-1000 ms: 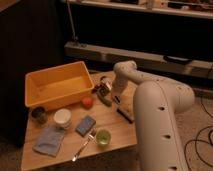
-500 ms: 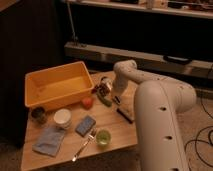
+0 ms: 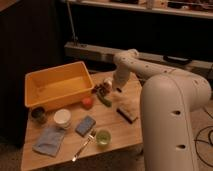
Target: Place brush in table surface
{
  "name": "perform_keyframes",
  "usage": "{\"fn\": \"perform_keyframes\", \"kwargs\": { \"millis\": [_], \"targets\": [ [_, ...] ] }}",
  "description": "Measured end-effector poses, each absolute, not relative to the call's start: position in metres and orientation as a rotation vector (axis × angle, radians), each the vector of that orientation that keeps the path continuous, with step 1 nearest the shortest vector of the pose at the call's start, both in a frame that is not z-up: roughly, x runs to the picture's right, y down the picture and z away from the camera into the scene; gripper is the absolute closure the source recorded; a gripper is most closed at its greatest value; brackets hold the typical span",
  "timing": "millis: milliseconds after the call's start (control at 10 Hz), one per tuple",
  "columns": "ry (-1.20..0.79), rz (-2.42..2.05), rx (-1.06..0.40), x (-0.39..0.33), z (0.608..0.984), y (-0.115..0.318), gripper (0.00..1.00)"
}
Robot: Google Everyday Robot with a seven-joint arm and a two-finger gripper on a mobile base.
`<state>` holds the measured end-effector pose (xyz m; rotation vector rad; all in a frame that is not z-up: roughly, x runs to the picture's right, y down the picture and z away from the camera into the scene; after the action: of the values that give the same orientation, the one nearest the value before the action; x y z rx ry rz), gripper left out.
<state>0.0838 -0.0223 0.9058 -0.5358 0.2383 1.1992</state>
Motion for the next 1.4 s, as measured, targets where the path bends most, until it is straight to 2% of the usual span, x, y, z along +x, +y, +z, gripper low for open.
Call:
{"fn": "perform_keyframes", "kwargs": {
  "millis": [500,1000,1400],
  "targets": [
    [0.214,1.238,-0.433,0.096,0.864,-0.059,0.93],
    [0.192,1.266,-0.393,0.102,0.853,-0.076,0.93],
    [0.187,1.26,-0.35,0.109,0.834,-0.112,0.93]
  ]
}}
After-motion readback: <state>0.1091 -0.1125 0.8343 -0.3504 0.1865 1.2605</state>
